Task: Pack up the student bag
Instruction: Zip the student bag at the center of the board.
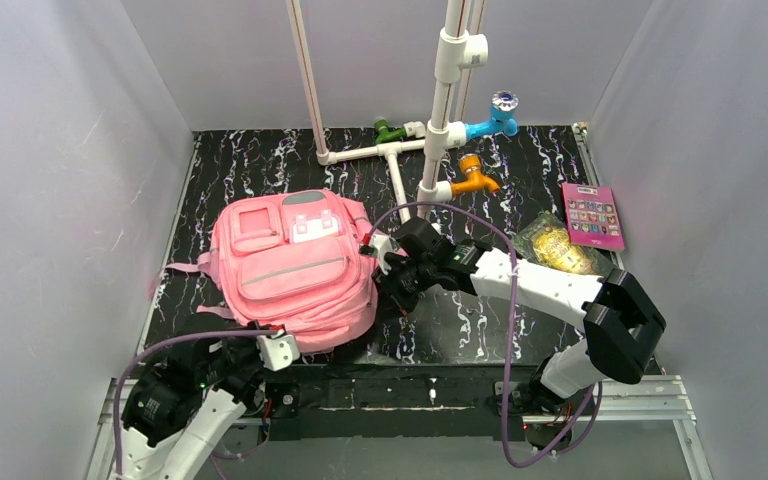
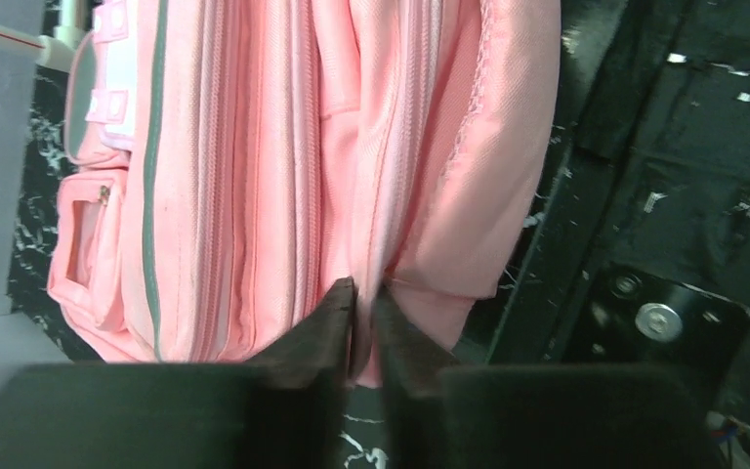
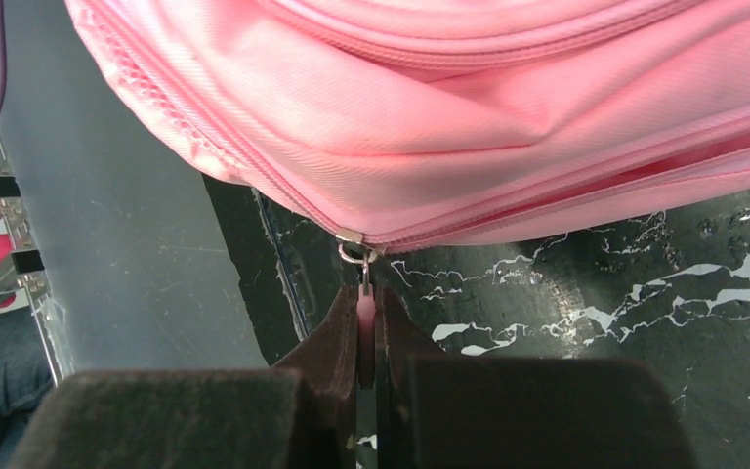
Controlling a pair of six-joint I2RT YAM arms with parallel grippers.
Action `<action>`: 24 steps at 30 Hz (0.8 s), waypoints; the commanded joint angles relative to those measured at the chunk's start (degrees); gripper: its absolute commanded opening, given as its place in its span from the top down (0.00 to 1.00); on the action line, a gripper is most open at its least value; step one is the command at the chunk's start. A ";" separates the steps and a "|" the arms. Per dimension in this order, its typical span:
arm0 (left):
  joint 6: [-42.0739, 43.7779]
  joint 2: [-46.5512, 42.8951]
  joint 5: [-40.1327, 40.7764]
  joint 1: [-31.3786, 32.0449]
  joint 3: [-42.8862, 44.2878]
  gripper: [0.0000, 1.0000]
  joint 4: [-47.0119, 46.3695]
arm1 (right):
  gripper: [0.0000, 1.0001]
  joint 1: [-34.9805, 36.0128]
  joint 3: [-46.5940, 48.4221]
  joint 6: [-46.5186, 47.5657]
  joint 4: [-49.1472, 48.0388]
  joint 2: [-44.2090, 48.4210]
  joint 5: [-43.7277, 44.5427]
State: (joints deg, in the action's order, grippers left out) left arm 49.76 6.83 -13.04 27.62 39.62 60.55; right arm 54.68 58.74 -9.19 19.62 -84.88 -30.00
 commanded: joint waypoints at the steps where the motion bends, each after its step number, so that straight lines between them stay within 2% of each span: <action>1: -4.99 3.50 -3.66 -0.46 6.79 0.71 5.11 | 0.99 1.04 2.29 -2.10 3.22 2.13 0.52; 2: -7.03 3.77 -6.45 -0.46 7.73 0.55 4.80 | 0.99 1.79 2.86 -3.08 1.74 2.39 0.18; 4: -11.73 4.27 -11.71 -0.46 9.73 0.39 3.19 | 0.99 2.77 3.48 -5.24 -2.11 2.48 -1.16; 8: -20.31 6.73 -22.03 -0.47 12.07 0.30 -3.73 | 0.99 4.54 4.79 -7.77 -5.40 1.34 -2.60; 12: -28.40 10.11 -27.33 -0.23 8.98 0.30 -17.12 | 0.99 7.02 7.11 -8.70 -6.29 0.28 -2.11; 15: -31.74 13.47 -26.62 0.85 6.45 0.35 -23.92 | 0.99 8.02 8.50 -9.48 -7.13 -0.07 -2.08; 19: -28.56 19.71 -22.90 3.01 5.97 0.35 -27.02 | 0.99 8.82 9.58 -10.51 -8.19 -0.27 -2.17; 24: -26.24 26.69 -23.56 4.87 7.05 0.37 -25.52 | 0.99 9.39 10.22 -10.66 -8.37 -0.48 -1.83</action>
State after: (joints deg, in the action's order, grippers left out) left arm 22.37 30.30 -35.55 31.35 45.76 36.16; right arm 63.31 64.12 -18.72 17.52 -85.82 -28.64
